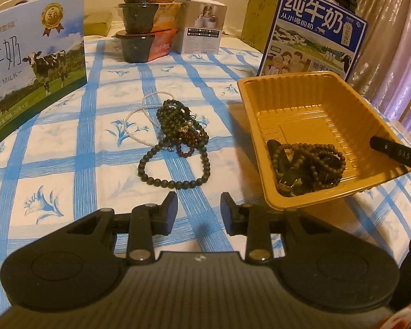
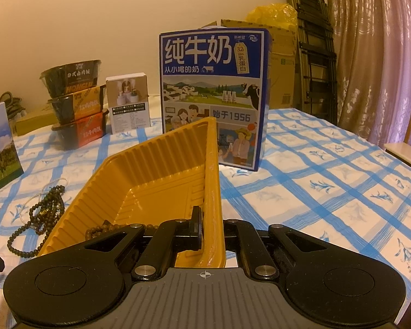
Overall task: Organize jewelry
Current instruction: 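Open the left gripper to drop the strand into the tray, then grasp another dark bead strand from the pile with the left gripper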
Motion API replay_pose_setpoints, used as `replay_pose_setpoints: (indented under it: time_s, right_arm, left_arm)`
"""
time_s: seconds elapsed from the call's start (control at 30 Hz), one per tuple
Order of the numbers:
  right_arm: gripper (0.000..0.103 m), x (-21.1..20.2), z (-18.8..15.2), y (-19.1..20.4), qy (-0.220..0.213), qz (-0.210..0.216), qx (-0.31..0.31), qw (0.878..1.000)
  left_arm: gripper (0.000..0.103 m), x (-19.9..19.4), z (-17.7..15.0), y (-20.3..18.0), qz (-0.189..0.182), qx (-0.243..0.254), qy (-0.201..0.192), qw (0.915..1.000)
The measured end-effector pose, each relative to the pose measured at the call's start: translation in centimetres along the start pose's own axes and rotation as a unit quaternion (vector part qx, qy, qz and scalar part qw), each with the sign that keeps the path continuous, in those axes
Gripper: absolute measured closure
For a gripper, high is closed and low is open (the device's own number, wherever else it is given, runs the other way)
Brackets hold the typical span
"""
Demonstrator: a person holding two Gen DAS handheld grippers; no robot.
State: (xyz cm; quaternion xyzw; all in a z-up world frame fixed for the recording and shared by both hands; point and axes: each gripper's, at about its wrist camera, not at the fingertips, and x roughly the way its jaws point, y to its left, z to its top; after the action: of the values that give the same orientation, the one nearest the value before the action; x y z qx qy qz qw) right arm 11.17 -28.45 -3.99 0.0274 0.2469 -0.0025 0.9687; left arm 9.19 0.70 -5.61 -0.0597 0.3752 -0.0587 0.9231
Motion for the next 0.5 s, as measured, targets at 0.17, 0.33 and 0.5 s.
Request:
replay_pose_setpoints:
  time_s: [0.17,0.33,0.5]
  right_arm:
    - [0.097,0.0,0.0,0.0,0.000,0.000,0.000,1.000]
    - [0.097,0.0,0.0,0.0,0.000,0.000,0.000,1.000]
    - [0.097,0.1,-0.1,0.0,0.001,0.001,0.001,1.000]
  left_arm:
    - [0.073,0.5,-0.2,0.2,0.006,-0.002,0.004,1.0000]
    - [0.073,1.0,0.0,0.3,0.008,0.005,0.002,1.0000]
    - [0.073,2.2,0.6,-0.5,0.000,0.027,-0.001,0.9996]
